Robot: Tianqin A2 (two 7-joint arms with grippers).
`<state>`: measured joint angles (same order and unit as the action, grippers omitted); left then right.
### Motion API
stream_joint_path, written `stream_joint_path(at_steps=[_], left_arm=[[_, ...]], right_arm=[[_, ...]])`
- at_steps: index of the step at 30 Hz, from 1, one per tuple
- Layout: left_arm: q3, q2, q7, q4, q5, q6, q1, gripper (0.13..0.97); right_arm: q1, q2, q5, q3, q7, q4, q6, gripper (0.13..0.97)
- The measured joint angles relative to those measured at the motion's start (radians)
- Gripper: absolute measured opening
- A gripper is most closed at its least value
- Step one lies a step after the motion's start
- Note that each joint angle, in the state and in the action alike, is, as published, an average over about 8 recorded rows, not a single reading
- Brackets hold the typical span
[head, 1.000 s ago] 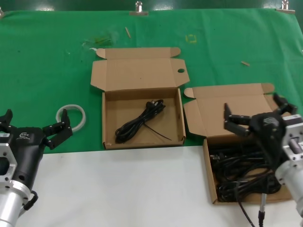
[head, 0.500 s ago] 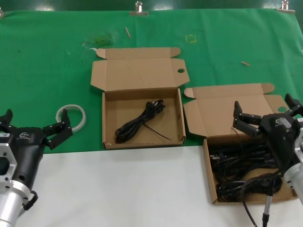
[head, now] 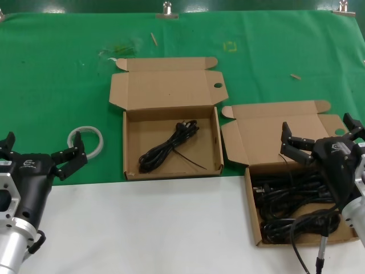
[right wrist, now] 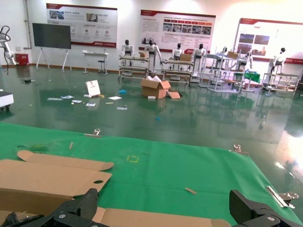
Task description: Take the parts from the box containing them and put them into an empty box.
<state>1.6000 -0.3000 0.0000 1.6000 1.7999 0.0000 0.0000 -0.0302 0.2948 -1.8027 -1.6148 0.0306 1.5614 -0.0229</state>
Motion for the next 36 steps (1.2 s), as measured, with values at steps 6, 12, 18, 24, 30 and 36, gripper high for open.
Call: stream_joint_path(at_steps=[6, 12, 18, 24, 30, 36], left_arm=[[0.000, 0.000, 0.000, 0.000, 0.000, 0.000, 0.000, 0.966], [0.000, 0.000, 0.000, 0.000, 0.000, 0.000, 0.000, 0.966], [0.000, 0.000, 0.000, 0.000, 0.000, 0.000, 0.000, 0.966], [0.000, 0.000, 0.000, 0.000, 0.000, 0.000, 0.000, 0.966], [0.000, 0.000, 0.000, 0.000, 0.000, 0.000, 0.000, 0.966], [0.000, 0.000, 0.000, 0.000, 0.000, 0.000, 0.000, 0.966]], right_arm=[[0.000, 0.000, 0.000, 0.000, 0.000, 0.000, 0.000, 0.966], [0.000, 0.000, 0.000, 0.000, 0.000, 0.000, 0.000, 0.966], [0.000, 0.000, 0.000, 0.000, 0.000, 0.000, 0.000, 0.966], [0.000, 0.000, 0.000, 0.000, 0.000, 0.000, 0.000, 0.966], [0.000, 0.000, 0.000, 0.000, 0.000, 0.000, 0.000, 0.966], [0.000, 0.000, 0.000, 0.000, 0.000, 0.000, 0.000, 0.966]])
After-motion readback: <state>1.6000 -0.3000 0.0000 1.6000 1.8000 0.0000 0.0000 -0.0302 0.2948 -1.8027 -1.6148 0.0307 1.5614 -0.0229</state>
